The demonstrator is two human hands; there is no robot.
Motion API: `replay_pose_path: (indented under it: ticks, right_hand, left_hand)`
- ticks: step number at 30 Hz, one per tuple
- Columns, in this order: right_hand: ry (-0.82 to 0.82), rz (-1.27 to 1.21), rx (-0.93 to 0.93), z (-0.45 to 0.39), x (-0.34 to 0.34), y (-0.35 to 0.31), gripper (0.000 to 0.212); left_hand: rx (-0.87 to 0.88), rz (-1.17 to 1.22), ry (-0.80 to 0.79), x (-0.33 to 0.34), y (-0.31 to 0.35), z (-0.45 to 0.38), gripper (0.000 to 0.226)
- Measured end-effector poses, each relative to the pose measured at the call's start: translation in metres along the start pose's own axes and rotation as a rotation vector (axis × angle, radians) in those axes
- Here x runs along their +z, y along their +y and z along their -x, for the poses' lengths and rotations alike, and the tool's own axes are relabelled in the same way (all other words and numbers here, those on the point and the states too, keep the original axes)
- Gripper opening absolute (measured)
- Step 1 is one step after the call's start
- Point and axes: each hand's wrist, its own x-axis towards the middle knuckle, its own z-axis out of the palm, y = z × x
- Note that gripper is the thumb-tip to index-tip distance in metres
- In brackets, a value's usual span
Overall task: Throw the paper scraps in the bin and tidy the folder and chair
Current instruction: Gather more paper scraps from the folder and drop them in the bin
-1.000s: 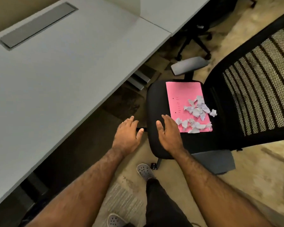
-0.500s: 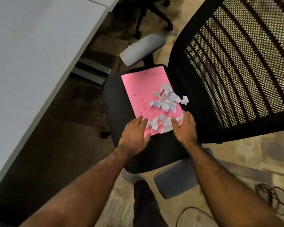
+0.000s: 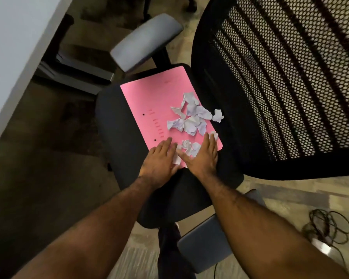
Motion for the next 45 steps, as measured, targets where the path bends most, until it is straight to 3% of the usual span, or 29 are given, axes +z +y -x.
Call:
replay_pose_path:
  ticks: [5,9,17,20,25,30,35,41,43,45]
  right_hand:
    - [0.153,0.128,-0.071,0.005,0.028,-0.004,0.086]
    - [0.258,0.202,-0.129,0.001,0.036,0.000,0.059]
    - [0.374,0.223,-0.215,-0.026,0.036,0.004,0.060]
    - [0.375,0.193,-0.250,-0.032,0.036,0.004,0.045]
    - [0.368,0.153,-0.399,-0.036,0.030,0.001,0.023]
    - [0.432,-0.092,-0.396,-0.036,0.011,-0.023,0.030]
    - [0.651,-0.275,-0.289,-0.066,-0.024,-0.038,0.041]
    - [0.367,-0.001,-0.157,-0.108,-0.021,-0.033,0.043]
    - [0.281,0.035,-0.142,-0.110,-0.010,-0.031,0.040]
    - [0.267,0.078,-0.155,-0.105,0.002,-0.030,0.038]
  left_hand:
    - [0.093,-0.127,0.079,0.007,-0.013,-0.005,0.058]
    - [0.155,-0.173,0.147,0.011,-0.012,-0.014,0.058]
    - [0.221,-0.138,0.295,0.014,-0.009,-0.038,0.028]
    - [0.231,-0.046,0.325,0.010,-0.015,-0.048,0.026]
    - [0.095,0.172,0.468,-0.023,-0.019,-0.076,0.017]
    - [0.109,0.194,0.528,-0.058,-0.024,-0.113,0.039]
    - [0.110,0.089,0.421,-0.074,-0.023,-0.150,0.032]
    - [0.107,-0.048,0.127,-0.066,-0.022,-0.189,0.061]
    - [0.110,-0.080,0.043,-0.059,-0.024,-0.188,0.054]
    - [0.123,-0.096,0.071,-0.051,-0.025,-0.180,0.044]
